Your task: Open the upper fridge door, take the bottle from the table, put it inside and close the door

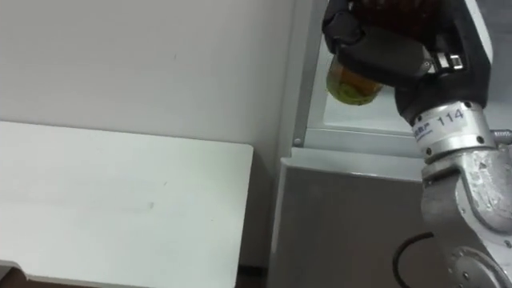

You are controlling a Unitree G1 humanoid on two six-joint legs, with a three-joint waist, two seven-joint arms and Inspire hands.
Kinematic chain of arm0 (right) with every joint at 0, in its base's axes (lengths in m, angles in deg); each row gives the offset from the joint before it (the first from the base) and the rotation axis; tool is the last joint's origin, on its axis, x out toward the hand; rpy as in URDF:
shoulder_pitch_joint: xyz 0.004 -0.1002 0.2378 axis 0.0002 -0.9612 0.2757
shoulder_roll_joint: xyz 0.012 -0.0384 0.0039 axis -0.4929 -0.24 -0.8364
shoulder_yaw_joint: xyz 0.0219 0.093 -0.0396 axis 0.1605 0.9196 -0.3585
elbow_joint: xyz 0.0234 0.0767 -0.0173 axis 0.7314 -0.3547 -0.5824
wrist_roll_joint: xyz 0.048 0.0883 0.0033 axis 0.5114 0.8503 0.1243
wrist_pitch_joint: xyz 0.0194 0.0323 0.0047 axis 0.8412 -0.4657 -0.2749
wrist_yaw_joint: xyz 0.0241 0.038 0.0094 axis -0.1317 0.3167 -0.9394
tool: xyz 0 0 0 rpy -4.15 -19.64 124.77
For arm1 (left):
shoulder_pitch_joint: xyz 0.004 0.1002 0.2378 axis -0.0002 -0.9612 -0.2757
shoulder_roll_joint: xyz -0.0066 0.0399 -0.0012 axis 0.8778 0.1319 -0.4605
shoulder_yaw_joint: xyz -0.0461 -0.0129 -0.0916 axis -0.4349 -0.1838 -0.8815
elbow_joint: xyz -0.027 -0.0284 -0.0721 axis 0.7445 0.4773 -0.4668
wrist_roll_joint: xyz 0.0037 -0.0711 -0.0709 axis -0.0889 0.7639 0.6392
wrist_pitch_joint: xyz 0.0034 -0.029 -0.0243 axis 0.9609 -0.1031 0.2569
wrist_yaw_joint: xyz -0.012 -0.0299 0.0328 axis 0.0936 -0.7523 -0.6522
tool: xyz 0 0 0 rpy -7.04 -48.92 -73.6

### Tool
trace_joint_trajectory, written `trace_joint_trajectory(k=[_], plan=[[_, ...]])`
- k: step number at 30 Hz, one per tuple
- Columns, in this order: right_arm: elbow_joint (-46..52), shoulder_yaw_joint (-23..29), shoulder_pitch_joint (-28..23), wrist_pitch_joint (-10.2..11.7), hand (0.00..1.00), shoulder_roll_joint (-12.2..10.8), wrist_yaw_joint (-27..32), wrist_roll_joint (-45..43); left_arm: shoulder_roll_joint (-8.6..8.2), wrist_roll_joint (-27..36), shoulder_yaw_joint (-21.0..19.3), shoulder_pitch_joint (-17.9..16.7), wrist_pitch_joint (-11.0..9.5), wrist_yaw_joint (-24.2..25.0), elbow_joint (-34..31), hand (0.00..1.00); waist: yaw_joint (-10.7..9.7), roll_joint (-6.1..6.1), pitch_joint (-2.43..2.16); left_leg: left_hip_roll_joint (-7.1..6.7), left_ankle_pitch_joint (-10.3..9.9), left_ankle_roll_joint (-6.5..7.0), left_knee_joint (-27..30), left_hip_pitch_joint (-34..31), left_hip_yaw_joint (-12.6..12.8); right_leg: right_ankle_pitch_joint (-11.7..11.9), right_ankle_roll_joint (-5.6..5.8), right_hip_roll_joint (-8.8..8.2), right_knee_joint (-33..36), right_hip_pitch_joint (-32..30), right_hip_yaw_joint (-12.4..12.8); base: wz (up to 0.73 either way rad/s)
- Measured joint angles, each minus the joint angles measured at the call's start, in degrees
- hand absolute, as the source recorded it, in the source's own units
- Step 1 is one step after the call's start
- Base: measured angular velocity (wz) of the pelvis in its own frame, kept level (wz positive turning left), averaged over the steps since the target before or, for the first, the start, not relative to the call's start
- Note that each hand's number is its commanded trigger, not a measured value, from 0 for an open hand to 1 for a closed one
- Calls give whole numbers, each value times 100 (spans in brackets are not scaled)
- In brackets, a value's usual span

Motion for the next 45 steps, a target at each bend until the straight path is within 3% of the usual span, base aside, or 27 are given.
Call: trace_joint_trajectory(k=[3, 10, 18, 26, 30, 36, 45], plan=[[0, 216, -123, -5, 100, 1, 179, 94, 18, -4, -2, -32, -49, -1, 0, 0, -54, -64, 38, 3, -1, -2, -9, 22, 28, 0, 0, 5, -1, -2, 34, -6], [-17, 594, -210, -7, 100, 4, 436, 517, 18, -1, -133, -66, -51, 1, 0, 0, -119, -94, 40, 7, -37, 6, -58, 93, 154, 0, 0, 8, -4, -7, 149, -9], [-172, 646, -210, -60, 100, 65, 417, 658, 10, -1, -232, -71, -35, 1, -1, 0, -216, -97, 36, 12, -49, 0, -109, 119, 179, -1, 1, 17, -6, -15, 178, -1], [-722, 758, -209, -137, 100, 180, 508, 1087, 18, -13, -246, -130, -14, 101, 1, 0, -174, -121, 26, 13, -52, -1, -115, 116, 167, -1, 2, 20, -8, -11, 145, 0], [-1200, 753, -184, -249, 100, 250, 703, 1106, 76, -21, -246, -112, 96, 103, 1, 0, -116, -168, -3, 12, -51, -1, -110, 116, 164, -1, 2, 19, -4, -12, 138, 0], [-1430, 745, -153, -438, 100, 333, 1074, 1040, 91, -100, -411, -134, 207, 108, 1, 0, -26, -181, 0, 9, -52, -1, -98, 79, 161, -1, 2, 17, -2, -38, 130, 1], [-1494, 695, 64, -438, 100, 399, 1312, 1051, 94, -256, -444, -175, 242, 109, -61, 0, 119, -174, 9, 6, -52, 0, -69, -52, 133, -1, 2, 13, 12, -154, 127, 0]])
